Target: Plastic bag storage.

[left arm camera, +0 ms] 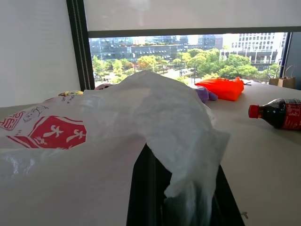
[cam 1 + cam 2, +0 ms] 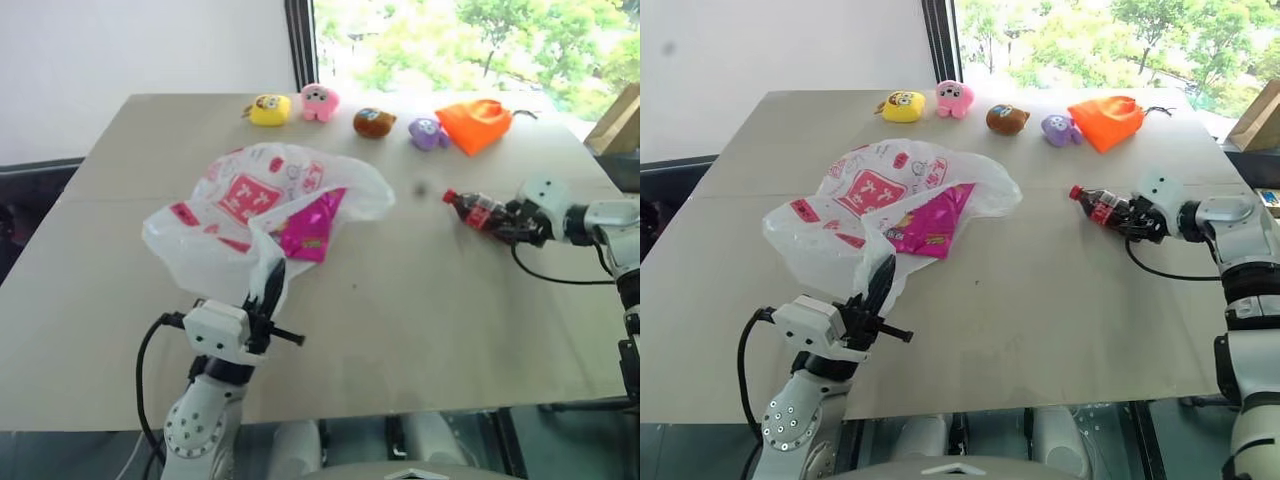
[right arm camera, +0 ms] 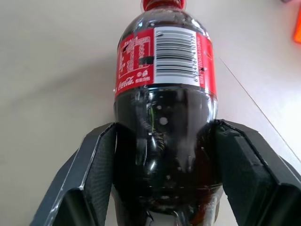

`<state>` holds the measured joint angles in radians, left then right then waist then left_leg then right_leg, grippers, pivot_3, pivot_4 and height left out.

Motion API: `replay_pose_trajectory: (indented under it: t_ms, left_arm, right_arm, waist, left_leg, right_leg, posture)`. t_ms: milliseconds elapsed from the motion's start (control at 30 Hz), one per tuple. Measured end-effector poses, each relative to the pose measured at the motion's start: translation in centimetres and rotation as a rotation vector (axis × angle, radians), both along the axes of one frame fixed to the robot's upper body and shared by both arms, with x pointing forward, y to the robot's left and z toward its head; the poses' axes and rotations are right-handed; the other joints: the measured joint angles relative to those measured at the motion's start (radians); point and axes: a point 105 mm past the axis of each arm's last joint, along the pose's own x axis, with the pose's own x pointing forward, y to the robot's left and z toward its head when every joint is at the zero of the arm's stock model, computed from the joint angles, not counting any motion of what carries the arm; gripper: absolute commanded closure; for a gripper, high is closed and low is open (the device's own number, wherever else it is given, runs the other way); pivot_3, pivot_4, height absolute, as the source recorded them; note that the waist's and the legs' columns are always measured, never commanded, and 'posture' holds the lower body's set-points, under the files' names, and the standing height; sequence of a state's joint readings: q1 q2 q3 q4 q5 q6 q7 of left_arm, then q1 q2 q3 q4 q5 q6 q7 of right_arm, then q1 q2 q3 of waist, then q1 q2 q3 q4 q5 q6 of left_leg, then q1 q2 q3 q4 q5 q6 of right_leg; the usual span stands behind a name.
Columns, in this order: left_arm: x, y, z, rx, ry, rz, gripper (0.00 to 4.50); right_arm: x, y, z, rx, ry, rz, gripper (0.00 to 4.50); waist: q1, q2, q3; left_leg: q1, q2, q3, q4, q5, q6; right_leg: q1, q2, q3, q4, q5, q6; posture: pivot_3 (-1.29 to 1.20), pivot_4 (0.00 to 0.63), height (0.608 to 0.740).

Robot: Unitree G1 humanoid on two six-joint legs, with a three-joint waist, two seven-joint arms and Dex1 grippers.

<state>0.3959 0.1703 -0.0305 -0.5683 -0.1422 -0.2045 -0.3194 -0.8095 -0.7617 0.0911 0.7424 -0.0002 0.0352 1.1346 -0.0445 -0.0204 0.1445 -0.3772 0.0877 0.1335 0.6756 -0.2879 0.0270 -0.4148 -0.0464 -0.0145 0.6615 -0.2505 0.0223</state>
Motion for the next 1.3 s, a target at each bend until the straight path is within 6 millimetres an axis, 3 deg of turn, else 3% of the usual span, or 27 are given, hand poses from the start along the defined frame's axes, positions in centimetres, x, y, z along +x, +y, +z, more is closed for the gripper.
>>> replay_pose_trajectory:
  t_ms: [100,200,300,400,533,633,700,867,967,1200,1300]
  left_arm:
    - [0.0,-0.6,0.0,0.001,-0.004,-0.023,4.5]
    - [0.0,-0.6,0.2,0.008,-0.015,-0.024,4.5]
    - [0.0,-0.6,0.3,0.013,-0.019,-0.026,4.5]
    - [0.1,-0.8,0.5,0.025,-0.034,-0.033,4.5]
    - [0.0,-0.9,0.4,0.028,-0.033,-0.035,4.5]
    - [-0.1,-0.9,0.4,0.028,-0.035,-0.035,4.5]
    - [-0.2,-0.9,0.3,0.032,-0.035,-0.036,4.5]
    - [-0.3,-1.3,0.0,0.033,-0.028,-0.052,4.5]
    - [-0.2,-1.2,-0.4,0.033,-0.015,-0.055,4.5]
    - [0.3,-2.0,0.1,0.049,-0.041,-0.112,4.5]
    - [0.4,-1.7,0.0,0.056,-0.037,-0.112,4.5]
  right_arm:
    - [-1.5,5.5,1.7,0.105,0.015,0.229,1.85]
    - [-3.5,9.4,2.8,0.125,0.035,0.403,1.85]
    - [-4.4,11.7,3.2,0.116,0.032,0.48,1.85]
    - [-4.1,13.0,2.1,0.101,0.037,0.48,1.85]
    - [-2.7,11.1,1.4,0.051,0.04,0.386,1.85]
    - [-2.4,8.3,1.8,-0.018,0.042,0.311,1.08]
    - [-2.9,6.5,1.9,-0.053,0.059,0.279,0.08]
    - [-6.4,3.4,0.5,-0.093,0.213,0.189,0.08]
    - [-8.1,2.7,-0.5,-0.1,0.275,0.107,0.08]
    - [-6.4,2.9,-3.7,-0.116,0.235,-0.057,0.08]
    - [-5.9,3.5,-3.6,-0.087,0.212,-0.057,0.84]
  waist:
    - [-0.007,0.001,0.001]
    - [0.01,0.006,0.003]
    - [0.025,0.006,0.003]
    - [0.033,0.005,0.003]
    - [0.037,0.005,0.003]
    - [0.037,0.006,0.004]
    - [0.036,0.005,0.004]
    - [0.035,0.006,0.004]
    - [0.03,0.005,0.003]
    - [0.028,0.004,0.004]
    - [0.03,0.004,0.004]
  left_leg:
    - [0.001,0.002,-0.001,-0.003,0.0,0.0]
    - [-0.003,0.001,-0.003,-0.004,0.0,0.0]
    - [-0.005,0.0,-0.002,-0.004,0.0,-0.001]
    - [-0.006,-0.002,0.0,-0.004,-0.001,0.0]
    - [-0.007,-0.003,0.003,-0.003,-0.001,0.001]
    - [-0.007,-0.003,0.002,-0.004,-0.001,0.001]
    - [-0.007,-0.003,0.002,-0.004,-0.001,0.001]
    - [-0.006,-0.003,-0.004,-0.005,-0.001,0.001]
    - [-0.005,-0.003,-0.004,-0.005,-0.001,0.001]
    - [-0.004,-0.004,-0.003,-0.003,-0.001,0.002]
    - [-0.005,-0.004,-0.002,-0.003,-0.001,0.002]
  right_leg:
    - [-0.001,0.002,0.0,0.001,0.0,0.0]
    - [-0.005,0.002,-0.002,0.0,0.0,0.0]
    - [-0.005,0.0,-0.003,-0.002,0.0,0.0]
    - [-0.005,-0.001,-0.004,-0.003,0.0,0.0]
    - [-0.005,-0.003,-0.004,-0.004,0.0,0.0]
    - [-0.005,-0.003,-0.005,-0.004,-0.001,0.0]
    - [-0.005,-0.003,-0.006,-0.004,-0.001,0.0]
    - [-0.005,-0.003,-0.006,-0.004,-0.001,0.0]
    - [-0.005,-0.002,-0.004,-0.004,-0.001,0.0]
    - [-0.005,-0.002,-0.002,-0.002,-0.001,0.0]
    - [-0.005,-0.002,-0.002,-0.002,-0.001,0.0]
  posture:
    - [0.0,0.15,0.74]
    - [0.0,0.15,0.74]
    - [0.0,0.15,0.74]
    - [0.0,0.15,0.74]
    - [0.0,0.15,0.74]
    - [0.0,0.15,0.74]
    - [0.0,0.15,0.74]
    - [0.0,0.15,0.74]
    - [0.0,0.15,0.74]
    - [0.0,0.15,0.74]
    - [0.0,0.15,0.74]
